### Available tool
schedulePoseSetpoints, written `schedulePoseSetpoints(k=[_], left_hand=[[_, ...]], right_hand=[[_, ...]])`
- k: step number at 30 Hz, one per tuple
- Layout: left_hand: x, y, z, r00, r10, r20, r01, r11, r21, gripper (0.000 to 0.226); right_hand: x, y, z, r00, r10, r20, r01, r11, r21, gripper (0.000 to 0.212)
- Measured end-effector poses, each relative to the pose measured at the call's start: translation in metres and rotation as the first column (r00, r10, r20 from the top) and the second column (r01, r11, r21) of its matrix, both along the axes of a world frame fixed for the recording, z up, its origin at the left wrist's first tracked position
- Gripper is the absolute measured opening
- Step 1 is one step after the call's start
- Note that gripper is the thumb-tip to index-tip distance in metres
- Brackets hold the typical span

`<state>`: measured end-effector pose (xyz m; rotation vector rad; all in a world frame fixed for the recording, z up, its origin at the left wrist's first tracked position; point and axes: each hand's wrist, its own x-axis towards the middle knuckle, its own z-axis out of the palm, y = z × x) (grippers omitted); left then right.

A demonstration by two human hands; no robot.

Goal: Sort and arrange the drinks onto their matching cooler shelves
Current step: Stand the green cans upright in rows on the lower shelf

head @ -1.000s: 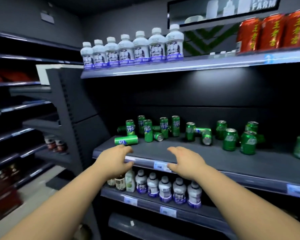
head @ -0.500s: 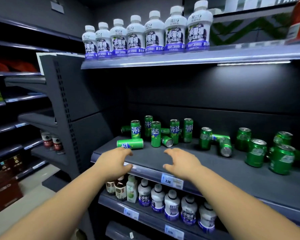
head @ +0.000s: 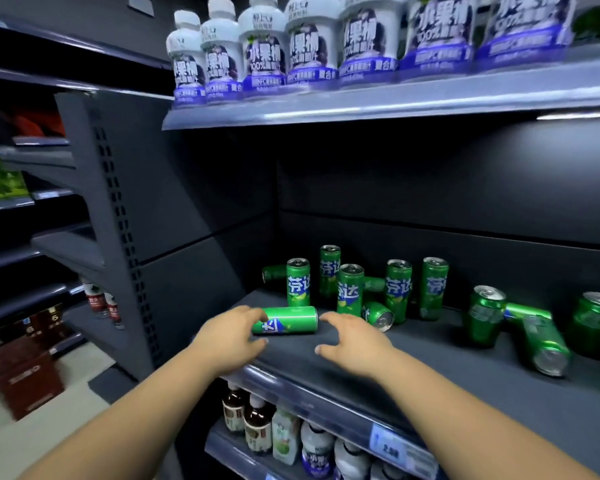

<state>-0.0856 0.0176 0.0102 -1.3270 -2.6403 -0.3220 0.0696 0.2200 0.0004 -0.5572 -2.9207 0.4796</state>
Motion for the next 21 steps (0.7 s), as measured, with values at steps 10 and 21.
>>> schedulePoseSetpoints(k=[10,21], left_hand=[[-0.122,0.056,-0.003,0.974,-0.210,0.085,0.212,0.977,-0.009,0.054],[-0.163,0.067,-0.043,0.878,-0.414,0.239,0.440,0.895,-0.067,0.073]], right_hand=[[-0.087,0.012,-0.017,0.983,-0.166,-0.085,0.154,0.980,-0.127,0.069],[-0.155,0.016,-0.012,0.797,-0.480,-0.367,0.340,0.859,-0.383,0.087]])
